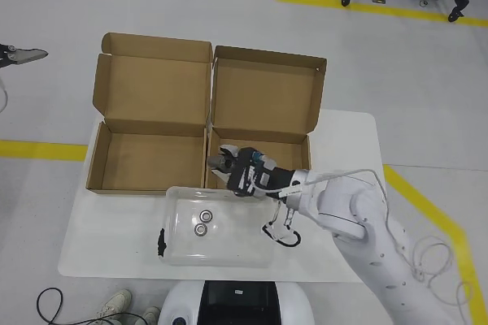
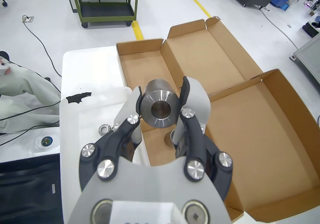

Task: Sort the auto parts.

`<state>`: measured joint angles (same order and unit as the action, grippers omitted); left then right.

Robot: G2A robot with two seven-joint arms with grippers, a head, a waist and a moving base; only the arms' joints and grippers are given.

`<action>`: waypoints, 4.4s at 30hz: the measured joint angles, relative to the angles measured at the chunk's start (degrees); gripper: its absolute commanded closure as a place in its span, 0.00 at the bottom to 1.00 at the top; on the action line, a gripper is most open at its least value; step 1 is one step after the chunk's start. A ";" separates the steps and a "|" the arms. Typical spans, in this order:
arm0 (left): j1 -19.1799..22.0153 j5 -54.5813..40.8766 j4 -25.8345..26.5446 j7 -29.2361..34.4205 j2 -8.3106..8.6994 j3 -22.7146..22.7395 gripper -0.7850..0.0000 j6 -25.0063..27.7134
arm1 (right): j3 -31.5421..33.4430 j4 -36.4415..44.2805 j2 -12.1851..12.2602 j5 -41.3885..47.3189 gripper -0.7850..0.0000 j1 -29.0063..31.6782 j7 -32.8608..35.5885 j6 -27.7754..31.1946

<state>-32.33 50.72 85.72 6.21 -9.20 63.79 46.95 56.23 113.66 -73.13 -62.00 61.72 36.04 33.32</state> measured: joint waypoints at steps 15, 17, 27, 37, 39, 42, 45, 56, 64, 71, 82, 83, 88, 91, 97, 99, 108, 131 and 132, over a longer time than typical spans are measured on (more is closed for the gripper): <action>0.00 0.00 0.00 0.00 0.00 0.00 0.00 0.00 | 0.02 -1.59 0.21 0.06 1.00 1.24 -2.72 0.21; 0.00 0.00 0.00 0.00 0.00 0.00 0.00 0.00 | 0.02 -1.59 0.21 0.06 1.00 1.24 -2.72 0.21; 0.00 0.00 0.00 0.00 0.00 0.00 0.00 0.00 | 0.02 -1.59 0.21 0.06 1.00 1.24 -2.72 0.21; 0.00 0.00 0.00 0.00 0.00 0.00 0.00 0.00 | 0.21 -1.78 0.38 -1.81 1.00 2.22 -3.59 -1.83; 0.00 0.00 0.00 0.00 0.00 0.00 0.00 0.00 | 0.30 -1.73 0.44 -1.93 1.00 2.44 -3.26 -2.37; 0.00 0.00 0.00 0.00 0.00 0.00 0.00 0.00 | 0.70 -2.09 0.55 -1.78 1.00 2.82 -2.60 -3.33; 0.00 0.00 0.00 0.00 0.00 0.00 0.00 0.00 | 1.18 -3.21 0.68 -1.66 1.00 2.98 -2.24 -3.67; 0.00 0.00 0.00 0.00 0.00 0.00 0.00 0.00 | 0.55 -11.59 0.34 -1.17 1.00 0.90 -2.36 -7.18; 0.00 0.00 0.00 0.00 0.00 0.00 0.00 0.00 | -0.24 -17.16 -0.30 -0.65 1.00 -1.12 0.57 -13.86; 0.00 0.00 0.00 0.00 0.00 0.00 0.00 0.00 | -0.82 -21.20 -0.82 -0.63 1.00 -3.03 3.63 -18.65; 0.00 0.00 0.00 0.00 0.00 0.00 0.00 0.00 | -6.89 -32.35 -3.35 -0.66 1.00 -9.88 9.28 -25.61; 0.00 0.00 0.00 0.00 0.00 0.00 0.00 0.00 | -7.69 -33.49 -3.67 -0.90 1.00 -10.60 9.86 -26.20; 0.00 0.00 0.00 0.00 0.00 0.00 0.00 0.00 | -10.32 -36.86 -4.88 -1.12 1.00 -12.78 11.25 -27.59; 0.00 0.00 0.00 0.00 0.00 0.00 0.00 0.00 | -11.41 -38.29 -5.46 -1.30 1.00 -13.62 11.82 -28.12; 0.00 0.00 0.00 0.00 0.00 0.00 0.00 0.00 | -12.97 -40.93 -6.47 -1.81 0.80 -14.95 12.75 -29.12; 0.00 0.00 0.00 0.00 0.00 0.00 0.00 0.00 | -13.37 -41.72 -6.81 -1.92 0.61 -15.34 12.88 -29.41; 0.00 0.00 0.00 0.00 0.00 0.00 0.00 0.00 | -13.97 -43.76 -7.80 -2.01 0.42 -16.22 12.99 -29.51; 0.00 0.00 0.00 0.00 0.00 0.00 0.00 0.00 | 2.52 -13.38 -2.21 1.87 0.24 0.70 4.83 -9.52; 0.00 0.00 0.00 0.00 0.00 0.00 0.00 0.00 | 2.68 -12.76 -2.09 2.00 0.24 1.18 4.45 -8.70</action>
<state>-32.33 50.72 85.72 6.21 -9.20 63.79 46.95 58.91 100.90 -75.22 -60.00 62.90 40.49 24.62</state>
